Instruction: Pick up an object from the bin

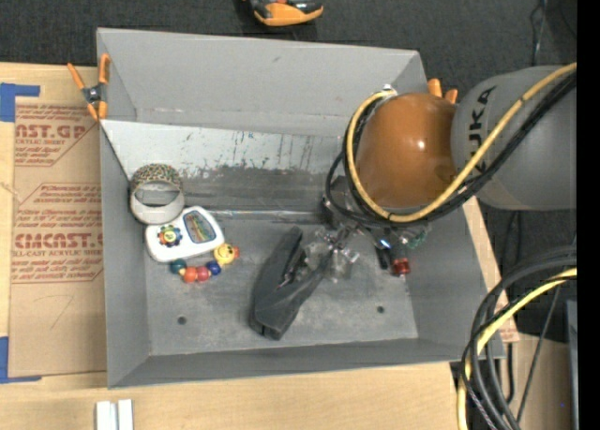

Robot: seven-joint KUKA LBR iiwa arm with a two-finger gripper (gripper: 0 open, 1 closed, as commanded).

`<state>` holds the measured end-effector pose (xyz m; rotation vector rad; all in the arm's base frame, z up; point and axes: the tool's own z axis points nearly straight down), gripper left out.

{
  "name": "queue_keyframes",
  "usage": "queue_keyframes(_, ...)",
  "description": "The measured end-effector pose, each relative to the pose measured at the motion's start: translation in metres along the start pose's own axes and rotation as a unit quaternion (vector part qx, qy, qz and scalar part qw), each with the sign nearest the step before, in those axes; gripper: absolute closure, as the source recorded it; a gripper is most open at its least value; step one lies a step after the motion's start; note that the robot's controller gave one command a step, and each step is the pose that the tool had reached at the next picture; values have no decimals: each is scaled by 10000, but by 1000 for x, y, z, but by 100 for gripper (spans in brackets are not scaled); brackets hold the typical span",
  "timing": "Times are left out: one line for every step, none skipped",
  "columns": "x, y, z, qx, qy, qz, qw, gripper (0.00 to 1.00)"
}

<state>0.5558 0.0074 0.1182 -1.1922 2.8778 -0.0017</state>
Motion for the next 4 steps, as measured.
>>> queue_keyframes(0,11,-78,-15,-8,-305,9995,100)
queue_keyframes(22,4,-122,-29,26,-21,10000,100)
queue_keyframes(30,21,-67,-15,-28,1364,9907,100)
queue_keyframes(20,8,-58,-38,23,1137,9935,100)
